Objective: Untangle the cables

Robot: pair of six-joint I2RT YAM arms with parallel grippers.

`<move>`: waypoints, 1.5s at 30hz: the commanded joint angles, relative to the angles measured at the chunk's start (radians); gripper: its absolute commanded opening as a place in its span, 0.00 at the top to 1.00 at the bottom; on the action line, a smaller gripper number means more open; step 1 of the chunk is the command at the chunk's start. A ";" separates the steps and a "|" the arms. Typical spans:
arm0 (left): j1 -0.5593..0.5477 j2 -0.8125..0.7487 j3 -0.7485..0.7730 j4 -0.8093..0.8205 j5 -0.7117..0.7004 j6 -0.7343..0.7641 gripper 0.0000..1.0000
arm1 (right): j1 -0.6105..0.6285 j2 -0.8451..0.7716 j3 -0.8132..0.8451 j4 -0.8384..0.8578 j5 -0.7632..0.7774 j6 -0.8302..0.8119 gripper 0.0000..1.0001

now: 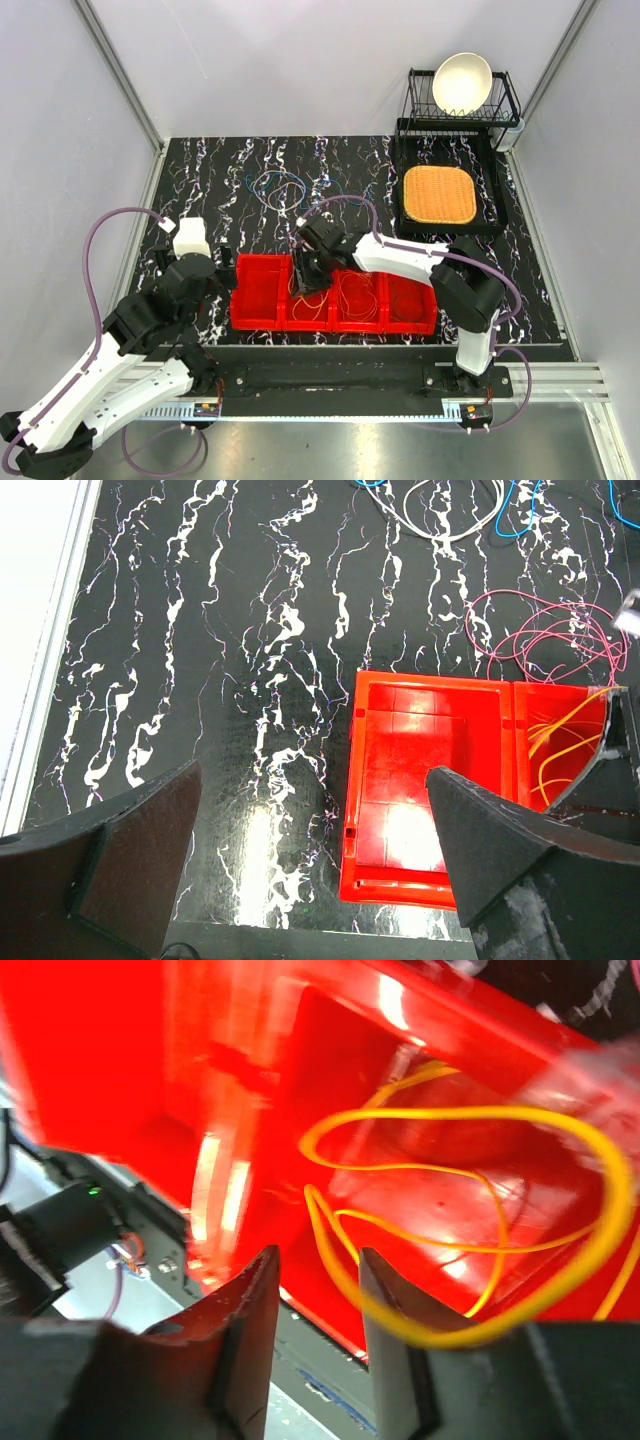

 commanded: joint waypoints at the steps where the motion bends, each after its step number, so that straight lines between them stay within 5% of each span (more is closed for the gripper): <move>1: 0.003 0.004 -0.006 0.035 0.011 0.019 0.01 | 0.020 -0.067 0.113 -0.083 0.016 -0.040 0.53; 14: 0.003 0.038 -0.002 0.035 0.021 0.023 0.01 | 0.024 -0.232 0.190 -0.298 0.188 -0.124 0.42; 24: 0.003 0.213 0.081 0.090 0.120 -0.017 0.01 | -0.007 -0.415 0.051 -0.281 0.355 -0.141 0.36; 36: 0.018 0.737 0.400 0.253 0.136 0.043 0.02 | -0.116 -0.626 -0.124 -0.205 0.337 -0.113 0.31; 45: 0.156 1.166 0.730 0.297 0.284 0.095 0.13 | -0.136 -0.679 -0.244 -0.123 0.243 -0.090 0.31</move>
